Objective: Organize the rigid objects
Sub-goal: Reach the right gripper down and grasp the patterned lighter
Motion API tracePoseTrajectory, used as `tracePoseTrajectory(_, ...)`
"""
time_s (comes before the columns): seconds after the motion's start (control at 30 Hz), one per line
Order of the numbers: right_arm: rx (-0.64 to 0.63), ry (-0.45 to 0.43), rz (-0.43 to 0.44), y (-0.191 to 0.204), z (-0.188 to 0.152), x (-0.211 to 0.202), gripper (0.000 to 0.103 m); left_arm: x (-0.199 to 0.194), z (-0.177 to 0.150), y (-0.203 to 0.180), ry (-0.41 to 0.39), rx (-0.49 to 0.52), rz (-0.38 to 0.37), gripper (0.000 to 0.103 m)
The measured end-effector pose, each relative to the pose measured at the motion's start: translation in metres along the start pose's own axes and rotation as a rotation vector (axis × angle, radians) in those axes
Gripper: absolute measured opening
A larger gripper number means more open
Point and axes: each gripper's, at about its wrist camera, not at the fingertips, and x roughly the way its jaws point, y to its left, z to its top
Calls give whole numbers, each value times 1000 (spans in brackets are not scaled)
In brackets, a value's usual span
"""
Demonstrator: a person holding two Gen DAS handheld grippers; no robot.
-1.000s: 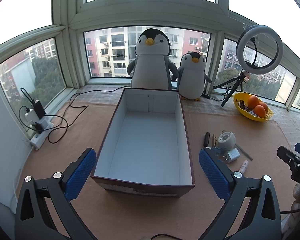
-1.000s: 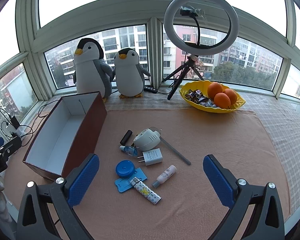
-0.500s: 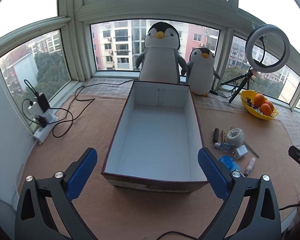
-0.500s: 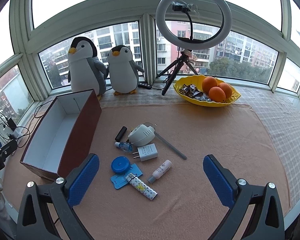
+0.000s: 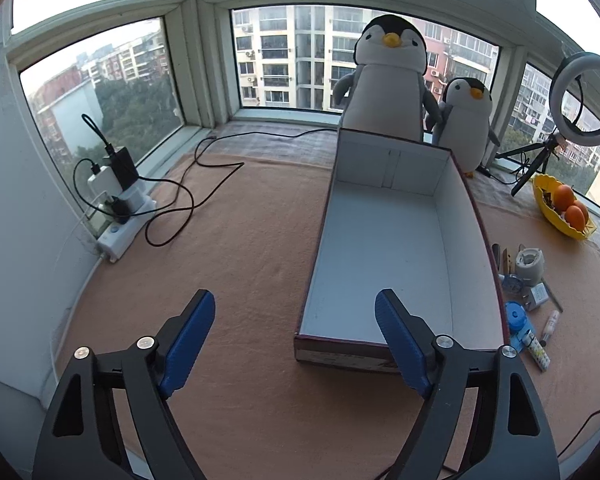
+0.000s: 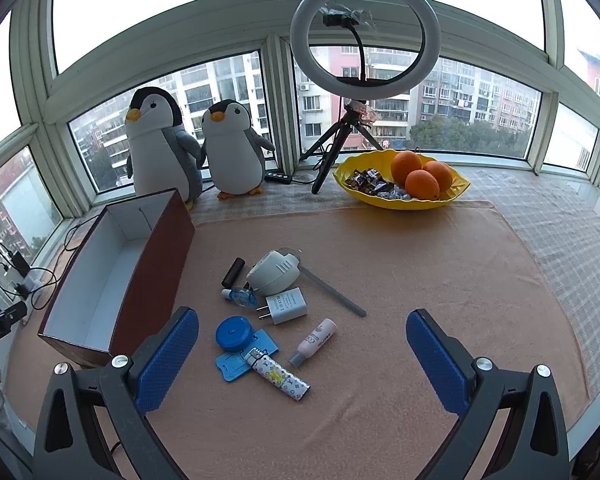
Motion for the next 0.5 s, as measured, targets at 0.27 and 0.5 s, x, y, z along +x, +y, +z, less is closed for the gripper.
tracePoseTrajectory(0.27,-10,55,-43,-12,-8,18,103,29,0,6,39,8,2,68)
tracePoseTrajectory(0.5,-39,125,-49,-20,-24,42,93,55,4,-1,81,25,-10,56)
